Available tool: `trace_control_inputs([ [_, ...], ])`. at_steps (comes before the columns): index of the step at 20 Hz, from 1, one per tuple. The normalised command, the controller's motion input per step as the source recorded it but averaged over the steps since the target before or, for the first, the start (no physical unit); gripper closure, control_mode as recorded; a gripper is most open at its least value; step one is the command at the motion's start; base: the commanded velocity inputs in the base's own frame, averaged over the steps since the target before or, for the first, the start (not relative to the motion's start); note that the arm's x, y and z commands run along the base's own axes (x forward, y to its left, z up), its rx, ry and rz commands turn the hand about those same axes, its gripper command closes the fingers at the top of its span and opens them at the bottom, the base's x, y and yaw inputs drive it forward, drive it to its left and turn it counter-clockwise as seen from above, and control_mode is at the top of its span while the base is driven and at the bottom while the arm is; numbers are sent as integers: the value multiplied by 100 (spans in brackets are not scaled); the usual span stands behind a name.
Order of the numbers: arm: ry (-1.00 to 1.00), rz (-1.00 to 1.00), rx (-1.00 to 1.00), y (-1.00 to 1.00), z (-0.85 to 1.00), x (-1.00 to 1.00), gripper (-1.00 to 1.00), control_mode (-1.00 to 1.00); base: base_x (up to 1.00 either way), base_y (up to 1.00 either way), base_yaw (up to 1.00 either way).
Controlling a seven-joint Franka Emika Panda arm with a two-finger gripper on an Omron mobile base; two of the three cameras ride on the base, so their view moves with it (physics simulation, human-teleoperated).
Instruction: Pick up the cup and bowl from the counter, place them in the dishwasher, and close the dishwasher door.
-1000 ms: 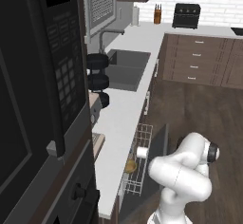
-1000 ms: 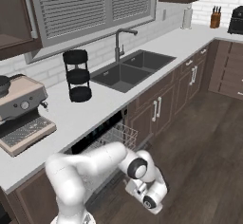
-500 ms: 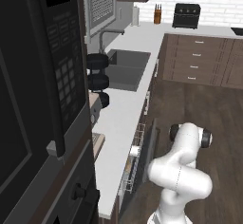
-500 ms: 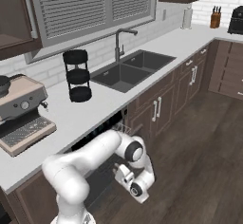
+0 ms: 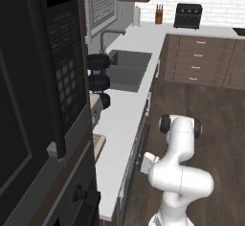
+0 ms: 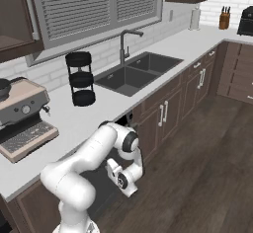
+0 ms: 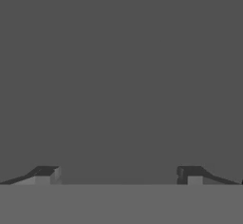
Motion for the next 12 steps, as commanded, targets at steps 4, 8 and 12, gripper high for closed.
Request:
trace_control_inputs([
  [4,14,-9,-13,100,0,67,-100,-100,0,0,0],
  [8,17,-9,-13,100,0,67,-100,-100,0,0,0],
  [12,17,-8,-13,100,0,66,-100,-100,0,0,0],
])
